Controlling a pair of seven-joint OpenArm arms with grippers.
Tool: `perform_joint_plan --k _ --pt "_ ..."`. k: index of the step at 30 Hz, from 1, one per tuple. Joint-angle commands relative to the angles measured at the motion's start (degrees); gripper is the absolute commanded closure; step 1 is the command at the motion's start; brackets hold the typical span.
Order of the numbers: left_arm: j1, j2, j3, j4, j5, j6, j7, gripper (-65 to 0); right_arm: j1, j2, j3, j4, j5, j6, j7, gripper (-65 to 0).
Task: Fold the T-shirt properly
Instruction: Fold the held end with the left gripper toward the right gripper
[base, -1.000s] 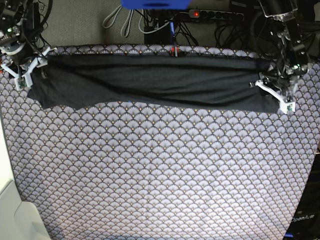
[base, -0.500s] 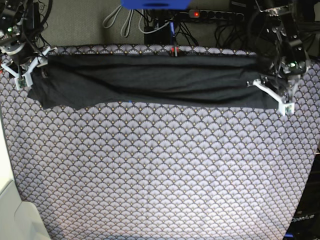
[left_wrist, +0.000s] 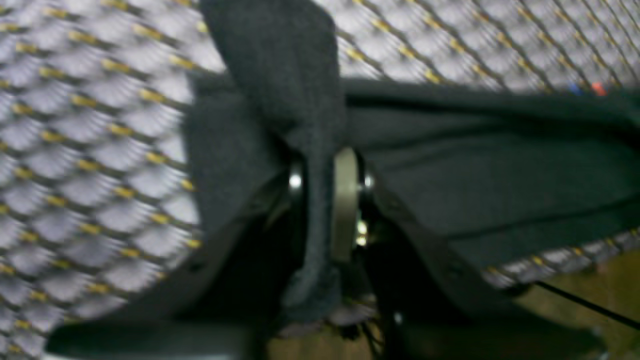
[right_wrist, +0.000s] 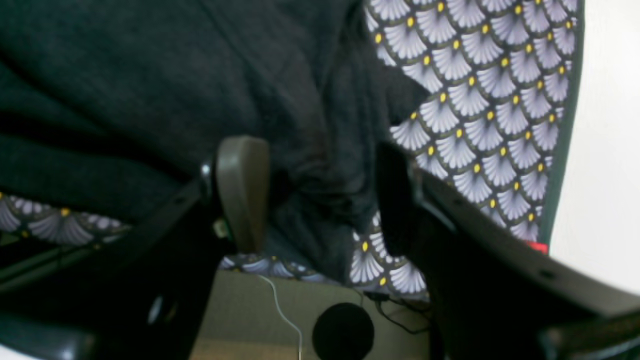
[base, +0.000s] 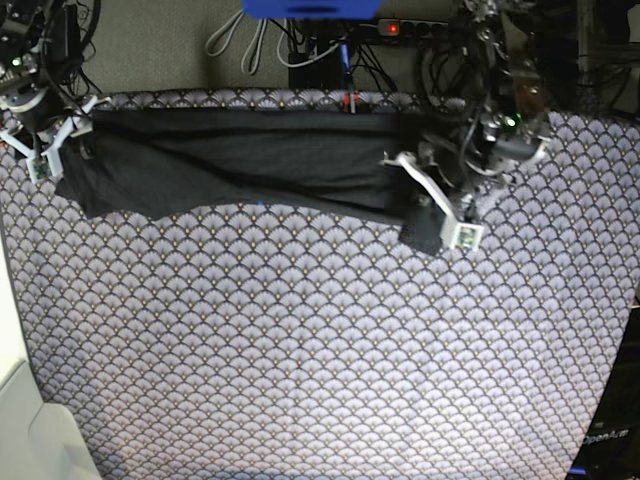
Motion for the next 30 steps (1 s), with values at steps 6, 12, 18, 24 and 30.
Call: perform_joint_plan --k 6,12,18,24,30 --pt "-0.7 2.7 5.3 1.0 -0.2 0.1 -1.0 -0.3 -0.1 0.8 0.6 1.1 0.6 -0.2 1.0 -34.8" --pt "-1.0 5.1 8.3 0.9 -0.2 0.1 -1.2 -0.3 -0.1 0.8 0.6 1.1 0.6 -0.2 1.0 -34.8" --pt "-1.1 7.6 8.8 0.9 -0.2 0.1 -1.2 -0.3 -0.1 0.8 0.6 1.1 0.6 -0.2 1.0 -34.8" --pt "-1.1 7.8 11.0 -0.2 -0.2 0.1 -1.2 -0.3 -0.1 0.8 0.6 1.1 0.6 -0.2 1.0 -34.8" --pt "-1.1 8.6 11.3 -0.2 -0.2 0.1 -1.2 -0.4 -0.2 0.8 0.6 1.1 0.6 -0.2 1.0 -34.8"
